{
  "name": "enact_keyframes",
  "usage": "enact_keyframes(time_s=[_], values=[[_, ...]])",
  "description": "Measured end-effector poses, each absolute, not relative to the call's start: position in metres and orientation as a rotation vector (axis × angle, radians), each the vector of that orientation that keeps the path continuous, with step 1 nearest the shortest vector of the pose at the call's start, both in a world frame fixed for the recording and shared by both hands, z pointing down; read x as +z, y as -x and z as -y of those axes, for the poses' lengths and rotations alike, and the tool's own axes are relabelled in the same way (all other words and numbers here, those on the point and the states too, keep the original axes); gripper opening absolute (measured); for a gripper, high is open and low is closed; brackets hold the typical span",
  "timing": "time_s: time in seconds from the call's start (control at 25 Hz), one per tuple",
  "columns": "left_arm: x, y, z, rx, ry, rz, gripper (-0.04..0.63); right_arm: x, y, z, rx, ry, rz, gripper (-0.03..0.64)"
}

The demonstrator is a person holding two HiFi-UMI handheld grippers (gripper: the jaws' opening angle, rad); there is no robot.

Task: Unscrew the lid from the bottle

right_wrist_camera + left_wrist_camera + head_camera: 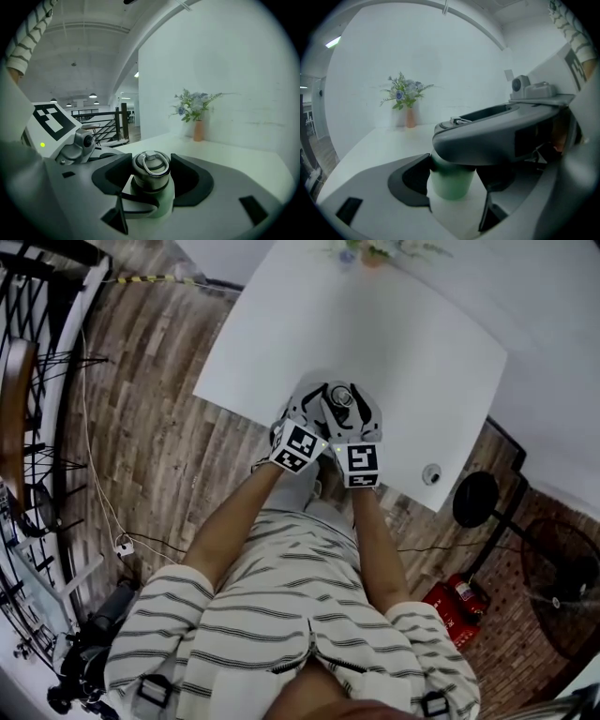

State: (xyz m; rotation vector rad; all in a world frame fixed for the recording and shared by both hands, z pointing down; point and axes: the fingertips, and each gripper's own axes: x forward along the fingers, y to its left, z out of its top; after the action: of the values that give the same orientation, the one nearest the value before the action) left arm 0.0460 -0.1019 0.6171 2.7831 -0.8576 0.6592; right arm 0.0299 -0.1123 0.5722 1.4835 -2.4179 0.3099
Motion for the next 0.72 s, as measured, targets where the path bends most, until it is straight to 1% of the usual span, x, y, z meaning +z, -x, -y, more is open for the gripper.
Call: enact_keyframes(time_s=[0.32,0.72], values=[[0.6179,-0.0469,0.0996,0.665,-2.776,0.848,0.305,0.5727,-0.0282,0.1087,0.274,-1.315,2.496,0.265],[0.6206,-0.0481,0.1017,0.687,-2.787,0.805,0.305,0.5754,-0.0252,0.1063,0.2,-0.943,2.633,0.265]])
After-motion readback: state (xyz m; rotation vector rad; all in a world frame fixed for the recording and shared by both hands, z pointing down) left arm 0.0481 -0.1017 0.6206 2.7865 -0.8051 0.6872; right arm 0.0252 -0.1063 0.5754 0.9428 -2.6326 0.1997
